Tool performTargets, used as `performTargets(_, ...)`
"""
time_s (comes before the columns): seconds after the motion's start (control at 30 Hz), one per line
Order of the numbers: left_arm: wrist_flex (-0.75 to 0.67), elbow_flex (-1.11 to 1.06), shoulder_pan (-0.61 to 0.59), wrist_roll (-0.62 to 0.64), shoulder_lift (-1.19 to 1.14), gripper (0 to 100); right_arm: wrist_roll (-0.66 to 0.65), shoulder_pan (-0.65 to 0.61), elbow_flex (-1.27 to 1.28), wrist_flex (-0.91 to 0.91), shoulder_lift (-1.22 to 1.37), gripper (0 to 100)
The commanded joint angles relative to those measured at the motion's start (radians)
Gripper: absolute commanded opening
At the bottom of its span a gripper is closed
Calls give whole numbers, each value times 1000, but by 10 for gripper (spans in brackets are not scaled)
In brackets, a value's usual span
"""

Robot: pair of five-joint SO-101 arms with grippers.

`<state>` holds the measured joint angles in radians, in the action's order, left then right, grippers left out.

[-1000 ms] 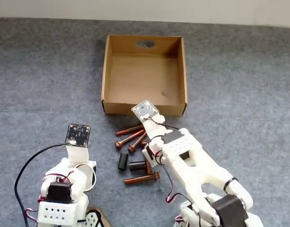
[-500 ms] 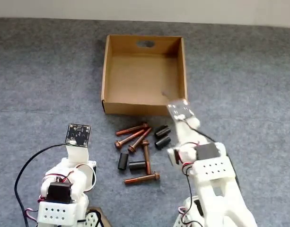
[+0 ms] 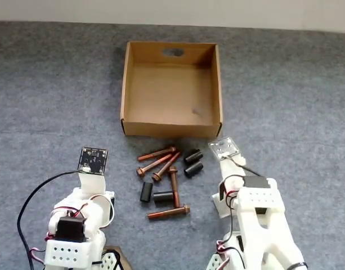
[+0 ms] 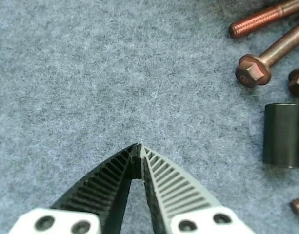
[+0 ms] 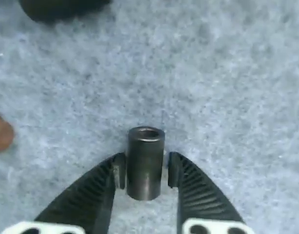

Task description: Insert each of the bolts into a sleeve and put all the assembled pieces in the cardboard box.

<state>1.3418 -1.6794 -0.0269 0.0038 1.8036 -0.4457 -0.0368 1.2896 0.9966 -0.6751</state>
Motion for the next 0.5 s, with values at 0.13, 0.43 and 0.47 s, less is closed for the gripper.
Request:
performTargets(0.13,6,-18,-10,9,8,8,-115,18,-21,-12,12,148)
performTargets(0.43,6,-18,-10,9,8,8,-120,-2,48,-166,12,53)
performTargets(0.47,6,-18,-10,9,8,8,-120,-7,51,-165,5,5)
